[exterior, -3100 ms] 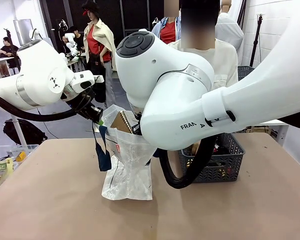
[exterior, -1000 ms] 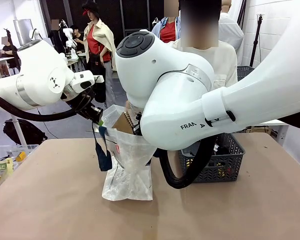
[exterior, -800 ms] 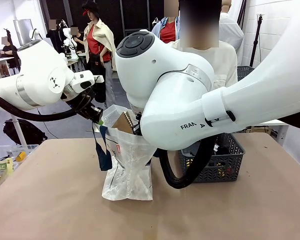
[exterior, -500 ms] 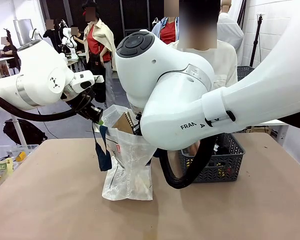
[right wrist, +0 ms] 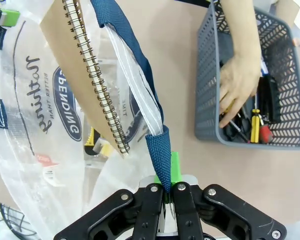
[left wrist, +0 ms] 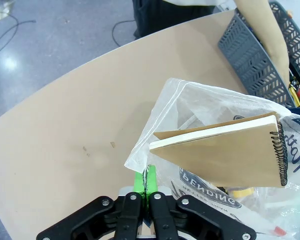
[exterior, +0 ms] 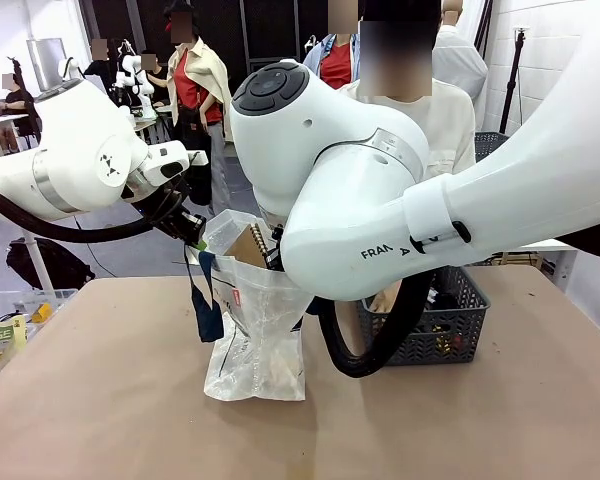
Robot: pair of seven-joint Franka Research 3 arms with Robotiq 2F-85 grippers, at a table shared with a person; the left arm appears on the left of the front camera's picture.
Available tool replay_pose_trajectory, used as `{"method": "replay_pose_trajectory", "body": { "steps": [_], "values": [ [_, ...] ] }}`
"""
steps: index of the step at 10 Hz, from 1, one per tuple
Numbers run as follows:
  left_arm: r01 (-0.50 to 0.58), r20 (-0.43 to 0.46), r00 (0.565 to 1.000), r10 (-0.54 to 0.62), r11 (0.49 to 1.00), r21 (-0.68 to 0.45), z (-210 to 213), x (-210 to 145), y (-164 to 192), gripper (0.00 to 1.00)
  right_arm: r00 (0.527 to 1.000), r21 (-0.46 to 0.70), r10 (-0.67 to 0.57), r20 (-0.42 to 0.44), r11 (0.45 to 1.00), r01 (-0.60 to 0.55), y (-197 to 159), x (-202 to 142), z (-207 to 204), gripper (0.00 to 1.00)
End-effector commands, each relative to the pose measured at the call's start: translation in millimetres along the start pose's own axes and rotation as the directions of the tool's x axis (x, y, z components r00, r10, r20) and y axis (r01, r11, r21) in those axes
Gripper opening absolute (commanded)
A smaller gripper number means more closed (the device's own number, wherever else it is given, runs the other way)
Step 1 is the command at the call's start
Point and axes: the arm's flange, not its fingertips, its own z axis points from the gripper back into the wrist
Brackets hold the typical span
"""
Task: Transfer purchased items from the store into the shopping bag.
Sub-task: Move the Reusable shopping bag to the right side of the table.
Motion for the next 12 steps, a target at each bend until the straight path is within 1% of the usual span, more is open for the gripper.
{"method": "replay_pose_trajectory", "body": {
  "steps": [1,12],
  "values": [
    [-0.003,0.004,1.000,0.003,1.000,0.001,2.2,0.2,1.3,0.00,1.000,-0.008,0.002,0.006,1.000,-0.002,-0.6,-1.1,-1.2,0.00],
    [-0.003,0.004,1.000,0.003,1.000,0.001,2.2,0.2,1.3,0.00,1.000,-0.008,0.002,0.006,1.000,-0.002,-0.6,-1.1,-1.2,0.00]
  ]
}}
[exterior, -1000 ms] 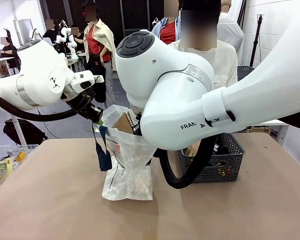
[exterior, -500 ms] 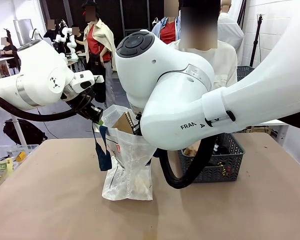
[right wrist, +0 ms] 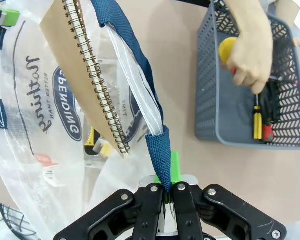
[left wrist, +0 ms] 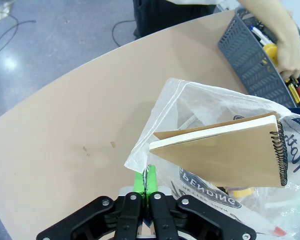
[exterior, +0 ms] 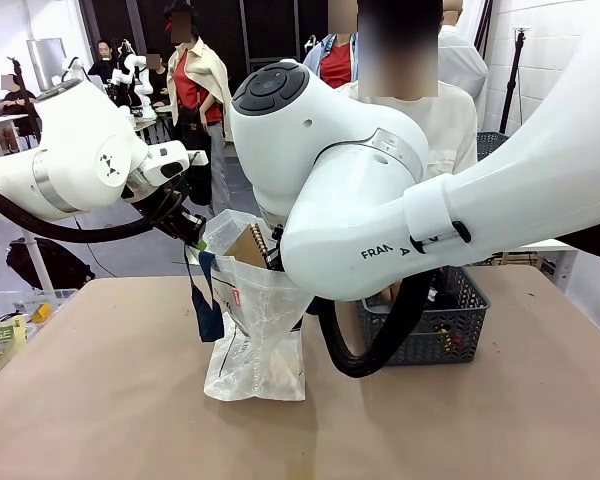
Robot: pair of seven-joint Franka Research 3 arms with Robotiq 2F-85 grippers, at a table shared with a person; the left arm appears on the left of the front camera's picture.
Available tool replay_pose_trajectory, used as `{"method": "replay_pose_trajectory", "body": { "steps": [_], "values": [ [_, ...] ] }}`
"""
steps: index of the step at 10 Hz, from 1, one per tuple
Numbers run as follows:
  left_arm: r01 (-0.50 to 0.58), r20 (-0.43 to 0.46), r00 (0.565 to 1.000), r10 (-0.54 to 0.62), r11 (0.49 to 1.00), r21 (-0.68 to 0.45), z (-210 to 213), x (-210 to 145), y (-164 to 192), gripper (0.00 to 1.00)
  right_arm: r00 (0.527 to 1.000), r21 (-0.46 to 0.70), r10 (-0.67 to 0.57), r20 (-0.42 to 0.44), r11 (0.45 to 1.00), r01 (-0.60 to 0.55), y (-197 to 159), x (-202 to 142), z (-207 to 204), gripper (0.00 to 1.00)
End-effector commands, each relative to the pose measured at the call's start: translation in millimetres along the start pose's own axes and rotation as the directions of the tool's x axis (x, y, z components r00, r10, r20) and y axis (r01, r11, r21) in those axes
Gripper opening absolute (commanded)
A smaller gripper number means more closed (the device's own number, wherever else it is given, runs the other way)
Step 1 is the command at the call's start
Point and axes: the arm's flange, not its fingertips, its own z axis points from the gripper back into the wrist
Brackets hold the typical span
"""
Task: Transfer purchased items from the store into the shopping bag.
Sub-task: Move the Reusable shopping bag to the right side of the table.
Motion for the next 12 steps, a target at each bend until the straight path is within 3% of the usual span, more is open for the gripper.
{"method": "replay_pose_trajectory", "body": {
  "steps": [1,12],
  "values": [
    [-0.003,0.004,1.000,0.003,1.000,0.001,2.2,0.2,1.3,0.00,1.000,-0.008,0.002,0.006,1.000,-0.002,-0.6,-1.1,-1.2,0.00],
    [-0.003,0.004,1.000,0.003,1.000,0.001,2.2,0.2,1.3,0.00,1.000,-0.008,0.002,0.006,1.000,-0.002,-0.6,-1.1,-1.2,0.00]
  ]
}}
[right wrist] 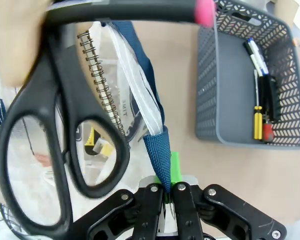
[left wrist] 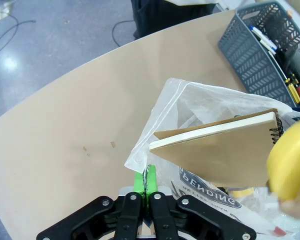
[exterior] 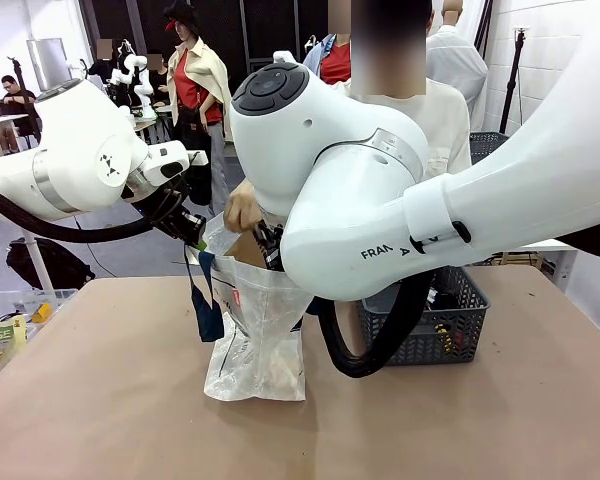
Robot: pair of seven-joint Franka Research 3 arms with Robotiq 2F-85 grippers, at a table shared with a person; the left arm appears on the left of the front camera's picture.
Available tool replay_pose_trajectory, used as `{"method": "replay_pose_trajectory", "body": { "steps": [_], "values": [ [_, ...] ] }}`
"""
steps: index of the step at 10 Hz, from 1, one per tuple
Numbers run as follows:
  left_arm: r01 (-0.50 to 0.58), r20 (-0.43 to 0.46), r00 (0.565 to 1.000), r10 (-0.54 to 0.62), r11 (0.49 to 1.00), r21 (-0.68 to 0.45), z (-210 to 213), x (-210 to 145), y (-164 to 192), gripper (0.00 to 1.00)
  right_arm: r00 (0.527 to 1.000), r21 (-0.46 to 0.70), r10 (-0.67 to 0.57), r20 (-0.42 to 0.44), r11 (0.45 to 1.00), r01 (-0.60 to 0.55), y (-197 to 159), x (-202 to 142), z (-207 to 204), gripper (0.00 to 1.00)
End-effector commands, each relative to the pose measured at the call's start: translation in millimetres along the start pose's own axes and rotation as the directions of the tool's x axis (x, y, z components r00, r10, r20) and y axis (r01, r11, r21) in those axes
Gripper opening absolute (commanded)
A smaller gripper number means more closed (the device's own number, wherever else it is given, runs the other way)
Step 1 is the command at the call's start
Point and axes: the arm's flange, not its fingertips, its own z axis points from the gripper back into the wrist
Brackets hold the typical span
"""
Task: Transfer purchased items from the store into the shopping bag.
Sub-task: Move the Reusable shopping bag to the right side of the table.
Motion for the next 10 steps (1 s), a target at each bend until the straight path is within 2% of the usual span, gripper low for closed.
{"method": "replay_pose_trajectory", "body": {
  "steps": [1,10],
  "values": [
    [-0.003,0.004,1.000,0.003,1.000,0.001,2.2,0.2,1.3,0.00,1.000,-0.008,0.002,0.006,1.000,-0.002,-0.8,-1.0,-1.3,0.00],
    [-0.003,0.004,1.000,0.003,1.000,0.001,2.2,0.2,1.3,0.00,1.000,-0.008,0.002,0.006,1.000,-0.002,-0.8,-1.0,-1.3,0.00]
  ]
}}
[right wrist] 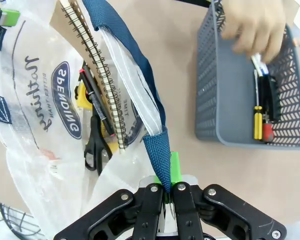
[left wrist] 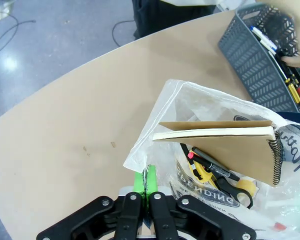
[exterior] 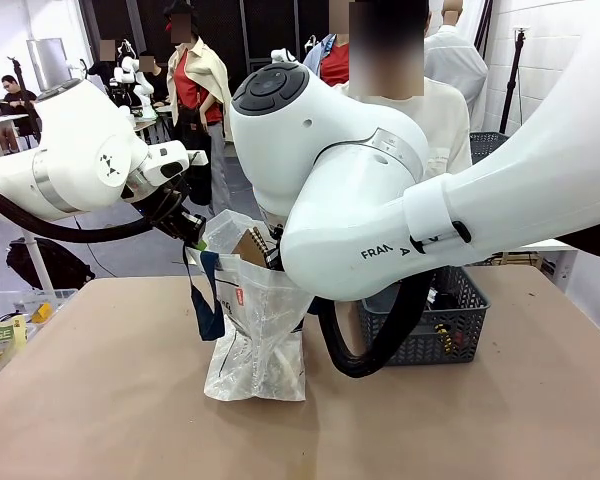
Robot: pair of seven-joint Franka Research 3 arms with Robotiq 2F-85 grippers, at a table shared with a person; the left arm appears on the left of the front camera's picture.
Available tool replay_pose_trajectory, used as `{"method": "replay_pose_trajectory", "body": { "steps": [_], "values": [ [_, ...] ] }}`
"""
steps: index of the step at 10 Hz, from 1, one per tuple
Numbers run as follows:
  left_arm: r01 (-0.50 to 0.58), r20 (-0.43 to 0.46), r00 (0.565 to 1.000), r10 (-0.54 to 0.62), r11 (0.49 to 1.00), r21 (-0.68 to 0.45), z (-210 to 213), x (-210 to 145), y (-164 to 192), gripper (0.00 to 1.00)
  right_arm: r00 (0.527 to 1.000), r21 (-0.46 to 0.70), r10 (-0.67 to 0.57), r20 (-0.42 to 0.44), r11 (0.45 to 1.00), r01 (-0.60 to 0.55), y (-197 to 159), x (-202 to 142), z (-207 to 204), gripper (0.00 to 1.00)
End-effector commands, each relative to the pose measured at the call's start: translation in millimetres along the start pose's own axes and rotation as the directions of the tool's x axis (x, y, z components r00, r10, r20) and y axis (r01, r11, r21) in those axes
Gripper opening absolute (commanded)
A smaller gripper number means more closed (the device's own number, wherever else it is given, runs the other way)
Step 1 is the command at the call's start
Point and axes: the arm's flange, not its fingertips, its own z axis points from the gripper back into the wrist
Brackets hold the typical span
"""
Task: Transfer purchased items from the store into the shopping bag.
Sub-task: Move the Reusable shopping bag to the right side of the table.
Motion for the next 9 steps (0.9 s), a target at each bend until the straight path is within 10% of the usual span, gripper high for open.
{"method": "replay_pose_trajectory", "body": {
  "steps": [1,9],
  "values": [
    [-0.003,0.003,1.000,0.003,1.000,0.001,2.1,0.1,1.1,0.00,1.000,-0.008,0.002,0.006,1.000,-0.002,-0.8,-1.0,-1.3,0.00],
    [-0.003,0.003,1.000,0.003,1.000,0.001,2.1,0.1,1.1,0.00,1.000,-0.008,0.002,0.006,1.000,-0.002,-0.8,-1.0,-1.3,0.00]
  ]
}}
